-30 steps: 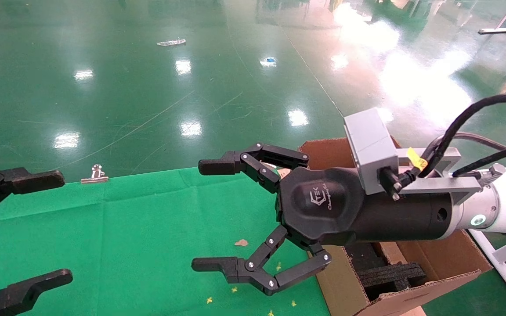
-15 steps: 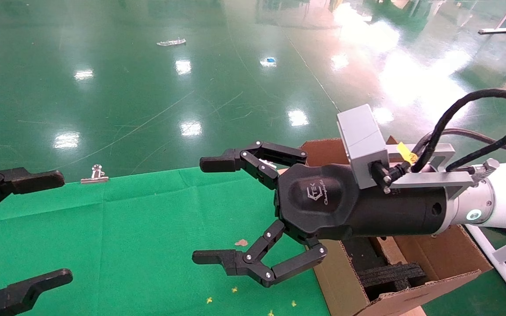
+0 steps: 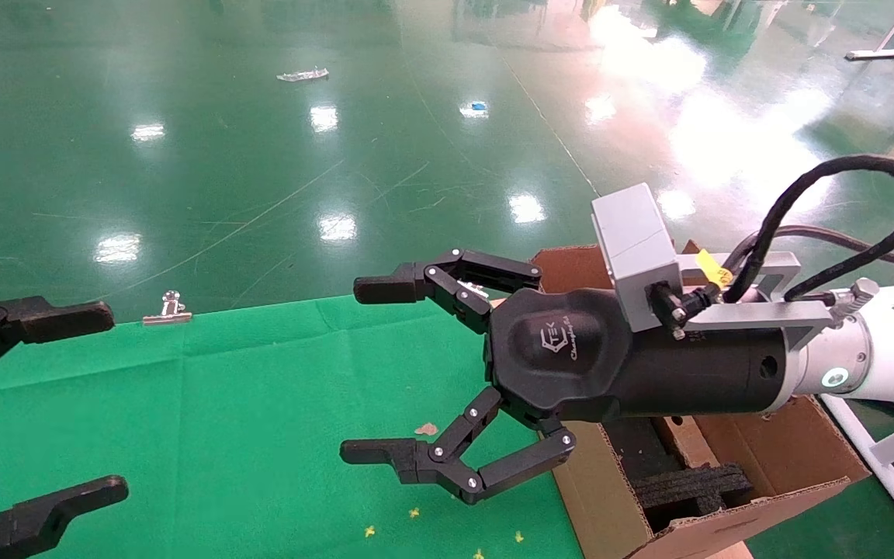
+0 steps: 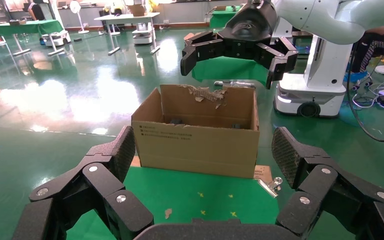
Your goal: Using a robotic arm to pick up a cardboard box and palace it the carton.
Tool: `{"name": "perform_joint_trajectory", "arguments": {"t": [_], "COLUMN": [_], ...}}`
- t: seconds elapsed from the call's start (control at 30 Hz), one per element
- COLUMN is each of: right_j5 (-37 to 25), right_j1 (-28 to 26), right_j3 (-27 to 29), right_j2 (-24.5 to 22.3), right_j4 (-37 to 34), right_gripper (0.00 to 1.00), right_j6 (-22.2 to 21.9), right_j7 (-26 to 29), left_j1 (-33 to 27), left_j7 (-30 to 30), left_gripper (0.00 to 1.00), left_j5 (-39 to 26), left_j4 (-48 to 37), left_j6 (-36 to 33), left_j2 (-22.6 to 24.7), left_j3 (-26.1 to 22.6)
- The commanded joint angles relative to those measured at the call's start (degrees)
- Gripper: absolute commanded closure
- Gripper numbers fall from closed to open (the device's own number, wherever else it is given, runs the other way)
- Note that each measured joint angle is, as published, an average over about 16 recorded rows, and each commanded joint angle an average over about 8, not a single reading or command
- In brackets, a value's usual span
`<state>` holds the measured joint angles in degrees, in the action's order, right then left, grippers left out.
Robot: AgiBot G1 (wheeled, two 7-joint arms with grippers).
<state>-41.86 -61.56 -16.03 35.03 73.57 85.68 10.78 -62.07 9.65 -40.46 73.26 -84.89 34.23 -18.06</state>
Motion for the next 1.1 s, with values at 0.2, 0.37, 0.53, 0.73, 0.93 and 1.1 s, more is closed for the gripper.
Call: {"name": "perform_joint_trajectory", "arguments": {"t": [0.2, 0.37, 0.53, 0.73, 0.93, 1.1], "right_j5": [0.0, -0.1, -0.1, -0.1, -0.1, -0.1], "right_j1": [-0.1, -0.1, -0.2, -0.2, -0.2, -0.2], "right_j3": [-0.1, -0.1, -0.2, -0.2, -0.2, -0.2], "right_j2": [0.0, 0.0, 0.0, 0.0, 0.0, 0.0], "right_j4": [0.0, -0.1, -0.1, -0.1, -0.1, -0.1], "right_gripper": [0.0, 0.0, 0.0, 0.0, 0.0, 0.0], "right_j6": [0.0, 0.0, -0.1, -0.1, -0.1, -0.1], "right_j7": [0.0, 0.0, 0.1, 0.1, 0.1, 0.1], "left_j1": [0.0, 0.0, 0.0, 0.0, 0.0, 0.0], "left_j7": [0.0, 0.0, 0.0, 0.0, 0.0, 0.0], "left_gripper": [0.0, 0.0, 0.0, 0.0, 0.0, 0.0], "left_j5": [0.0, 0.0, 0.0, 0.0, 0.0, 0.0], "left_j4": [0.0, 0.0, 0.0, 0.0, 0.0, 0.0], "left_j6": [0.0, 0.0, 0.0, 0.0, 0.0, 0.0], "left_j2": [0.0, 0.0, 0.0, 0.0, 0.0, 0.0], "left_j3": [0.0, 0.0, 0.0, 0.0, 0.0, 0.0]}}
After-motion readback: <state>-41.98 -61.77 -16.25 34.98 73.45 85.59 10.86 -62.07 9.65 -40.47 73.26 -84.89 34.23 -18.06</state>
